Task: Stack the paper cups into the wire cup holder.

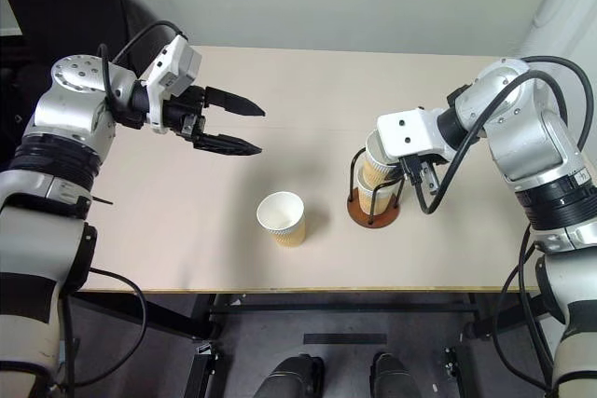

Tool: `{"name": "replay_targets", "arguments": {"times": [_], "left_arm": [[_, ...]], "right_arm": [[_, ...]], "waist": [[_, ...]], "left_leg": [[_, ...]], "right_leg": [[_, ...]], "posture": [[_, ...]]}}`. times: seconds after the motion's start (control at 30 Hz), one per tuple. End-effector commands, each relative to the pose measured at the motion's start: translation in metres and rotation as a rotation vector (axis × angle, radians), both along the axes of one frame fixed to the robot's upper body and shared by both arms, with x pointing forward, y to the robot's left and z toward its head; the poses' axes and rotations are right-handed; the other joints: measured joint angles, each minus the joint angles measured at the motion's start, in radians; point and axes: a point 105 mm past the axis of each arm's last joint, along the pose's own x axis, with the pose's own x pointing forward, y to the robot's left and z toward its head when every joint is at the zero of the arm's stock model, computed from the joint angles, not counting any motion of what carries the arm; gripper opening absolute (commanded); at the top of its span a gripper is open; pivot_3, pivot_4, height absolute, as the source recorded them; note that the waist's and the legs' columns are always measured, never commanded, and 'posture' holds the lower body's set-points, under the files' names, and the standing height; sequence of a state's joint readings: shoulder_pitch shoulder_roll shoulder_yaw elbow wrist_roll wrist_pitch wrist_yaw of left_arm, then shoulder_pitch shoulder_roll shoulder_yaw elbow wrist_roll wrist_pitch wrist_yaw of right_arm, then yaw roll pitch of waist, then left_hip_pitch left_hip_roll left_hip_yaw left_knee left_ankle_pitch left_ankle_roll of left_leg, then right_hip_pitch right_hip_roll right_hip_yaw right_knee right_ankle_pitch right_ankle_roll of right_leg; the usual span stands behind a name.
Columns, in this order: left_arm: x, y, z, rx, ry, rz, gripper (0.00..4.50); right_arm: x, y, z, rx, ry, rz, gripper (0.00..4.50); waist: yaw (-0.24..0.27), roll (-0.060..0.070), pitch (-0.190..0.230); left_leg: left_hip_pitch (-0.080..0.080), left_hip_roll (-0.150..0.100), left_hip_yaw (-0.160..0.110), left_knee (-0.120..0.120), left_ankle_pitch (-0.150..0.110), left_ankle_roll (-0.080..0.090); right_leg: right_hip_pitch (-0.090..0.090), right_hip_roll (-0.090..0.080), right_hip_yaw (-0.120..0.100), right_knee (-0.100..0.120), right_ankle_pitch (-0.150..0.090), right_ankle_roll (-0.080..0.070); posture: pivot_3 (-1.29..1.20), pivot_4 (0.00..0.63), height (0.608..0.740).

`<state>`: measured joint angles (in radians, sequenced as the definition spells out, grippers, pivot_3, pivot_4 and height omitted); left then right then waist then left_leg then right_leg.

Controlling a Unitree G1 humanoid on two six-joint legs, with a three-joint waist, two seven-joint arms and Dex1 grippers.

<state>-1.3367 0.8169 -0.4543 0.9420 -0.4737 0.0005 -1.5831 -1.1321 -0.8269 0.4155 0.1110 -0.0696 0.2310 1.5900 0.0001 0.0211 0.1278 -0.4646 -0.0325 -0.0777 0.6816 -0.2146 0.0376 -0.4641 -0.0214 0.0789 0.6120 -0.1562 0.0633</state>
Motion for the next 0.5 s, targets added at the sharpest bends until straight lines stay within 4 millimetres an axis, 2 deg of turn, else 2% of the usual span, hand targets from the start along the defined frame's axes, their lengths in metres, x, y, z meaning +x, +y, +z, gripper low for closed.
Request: {"name": "replay_targets", "arguments": {"times": [0.03, 0.13, 0.27, 0.4, 0.43, 0.5], "left_arm": [[-0.006, 0.002, 0.008, 0.010, -0.027, -0.033, 3.99], [-0.006, 0.002, 0.007, 0.016, -0.027, -0.033, 3.99], [-0.005, 0.000, 0.005, 0.026, -0.030, -0.036, 3.99], [-0.005, -0.002, 0.005, 0.027, -0.031, -0.044, 3.99], [-0.005, -0.002, 0.005, 0.027, -0.031, -0.046, 3.99], [-0.005, -0.006, 0.007, 0.015, -0.028, -0.053, 3.99]], "right_arm": [[-0.001, 0.002, 0.008, -0.031, -0.042, 0.033, 0.04], [0.001, 0.005, 0.003, -0.044, -0.051, 0.041, 0.04], [-0.002, 0.016, 0.003, 0.007, -0.022, 0.047, 0.91], [-0.008, 0.025, 0.011, 0.094, 0.024, 0.032, 2.30], [-0.010, 0.027, 0.014, 0.122, 0.039, 0.025, 2.30], [-0.014, 0.032, 0.032, 0.274, 0.084, -0.026, 2.30]], "waist": [[0.000, 0.000, 0.000], [-0.001, 0.000, 0.000], [-0.001, 0.000, 0.000], [0.000, 0.000, 0.000], [0.000, 0.000, 0.000], [0.000, 0.000, 0.000]], "left_leg": [[0.000, 0.001, -0.001, 0.000, 0.000, 0.000], [0.000, 0.001, -0.001, 0.000, 0.000, 0.000], [0.000, 0.001, -0.001, 0.000, 0.000, 0.000], [0.000, 0.001, -0.001, 0.000, 0.000, 0.000], [0.000, 0.001, -0.002, 0.000, 0.000, 0.000], [0.000, 0.001, -0.002, 0.000, 0.000, -0.001]], "right_leg": [[0.000, -0.001, 0.001, 0.000, 0.000, 0.000], [0.000, -0.001, 0.000, 0.000, 0.000, 0.000], [0.000, 0.000, 0.000, 0.000, 0.001, 0.000], [0.000, 0.000, 0.000, 0.001, 0.001, -0.001], [0.000, -0.001, 0.000, 0.000, 0.000, -0.002], [0.000, -0.001, 0.000, 0.000, -0.001, -0.004]], "posture": [[0.00, 0.150, 0.740], [0.00, 0.150, 0.740], [0.00, 0.150, 0.740], [0.00, 0.150, 0.740], [0.00, 0.150, 0.740], [0.00, 0.150, 0.740]]}}
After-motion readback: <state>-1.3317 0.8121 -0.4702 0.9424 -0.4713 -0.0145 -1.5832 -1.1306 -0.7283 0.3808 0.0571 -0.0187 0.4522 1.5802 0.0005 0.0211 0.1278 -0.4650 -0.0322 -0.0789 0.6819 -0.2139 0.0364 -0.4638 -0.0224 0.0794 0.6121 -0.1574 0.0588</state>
